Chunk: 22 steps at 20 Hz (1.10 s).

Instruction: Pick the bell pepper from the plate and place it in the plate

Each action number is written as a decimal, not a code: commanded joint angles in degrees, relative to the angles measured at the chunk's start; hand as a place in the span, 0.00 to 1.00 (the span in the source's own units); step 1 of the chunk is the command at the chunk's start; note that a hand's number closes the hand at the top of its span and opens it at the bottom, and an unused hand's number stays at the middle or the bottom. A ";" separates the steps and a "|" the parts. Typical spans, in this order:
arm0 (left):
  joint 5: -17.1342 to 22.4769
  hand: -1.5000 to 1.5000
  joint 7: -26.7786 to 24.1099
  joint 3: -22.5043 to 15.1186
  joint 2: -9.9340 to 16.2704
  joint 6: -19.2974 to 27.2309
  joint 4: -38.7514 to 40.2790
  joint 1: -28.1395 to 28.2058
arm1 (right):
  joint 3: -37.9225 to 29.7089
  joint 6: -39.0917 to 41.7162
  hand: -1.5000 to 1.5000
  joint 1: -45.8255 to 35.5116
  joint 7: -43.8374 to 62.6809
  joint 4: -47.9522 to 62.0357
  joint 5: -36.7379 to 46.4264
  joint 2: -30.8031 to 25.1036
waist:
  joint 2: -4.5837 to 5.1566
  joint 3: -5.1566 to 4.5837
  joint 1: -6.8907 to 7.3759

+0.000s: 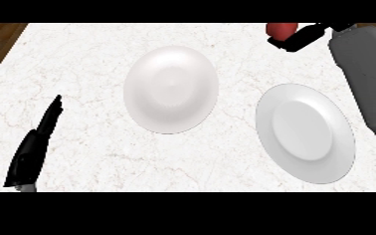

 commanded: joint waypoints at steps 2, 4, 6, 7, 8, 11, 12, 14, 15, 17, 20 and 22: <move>-1.25 0.50 -1.05 0.16 -1.59 1.84 -0.65 1.77 | 1.28 4.44 1.00 -1.50 2.99 -4.12 -0.86 4.93 | -0.11 -0.02 -0.39; -0.54 0.50 -0.24 1.24 -0.48 0.57 0.71 0.21 | 2.07 4.84 1.00 -1.90 8.69 -9.29 -1.26 8.36 | -0.28 -0.04 -0.92; 0.33 0.50 0.83 1.78 0.68 -0.92 -0.77 0.33 | 3.69 3.15 1.00 -1.65 14.52 -12.20 -0.54 13.16 | -0.43 -0.02 -1.04; 0.29 0.50 0.84 1.58 -0.17 -0.69 -1.47 1.60 | 2.26 6.69 1.00 -3.78 13.93 -10.77 -1.69 11.22 | -0.22 -0.01 -0.59; -0.80 0.50 -0.75 0.91 -1.32 0.51 0.98 1.16 | 3.81 5.42 1.00 -2.57 16.89 -13.13 -1.27 14.74 | -0.29 -0.03 -0.90; 0.52 0.50 -1.04 1.40 0.14 -1.96 -2.36 2.97 | 5.50 3.86 1.00 -3.39 22.45 -12.61 0.51 19.28 | -0.21 -0.02 -0.19; 0.68 0.50 0.00 2.57 0.99 -2.08 1.52 -1.52 | 5.67 4.21 1.00 -6.13 24.95 -11.30 0.78 20.96 | -0.05 -0.04 -0.36; -0.27 0.50 -0.37 1.71 -0.63 -0.55 -0.10 -0.18 | 8.19 3.10 1.00 -4.15 27.05 -11.54 2.59 24.43 | -0.08 -0.04 -0.28; -0.68 0.50 -0.77 0.57 -1.33 -0.97 -0.78 0.28 | 7.39 3.30 1.00 -6.46 25.83 -8.48 3.28 23.53 | 0.06 -0.03 0.01; 0.26 0.50 -2.65 2.72 0.08 -1.94 2.40 0.14 | 9.07 5.19 1.00 -4.79 26.48 -8.72 4.02 24.69 | 0.01 -0.04 -0.30; -2.04 0.50 -0.06 0.83 -1.62 -0.13 2.48 -3.39 | 12.97 1.84 1.00 -4.06 26.40 -5.83 3.65 26.30 | 0.12 -0.03 -0.10; -2.21 0.50 -2.29 0.43 -1.90 -0.59 0.55 1.27 | 14.51 1.63 1.00 -5.65 26.87 -2.01 2.09 26.36 | 0.15 -0.03 0.61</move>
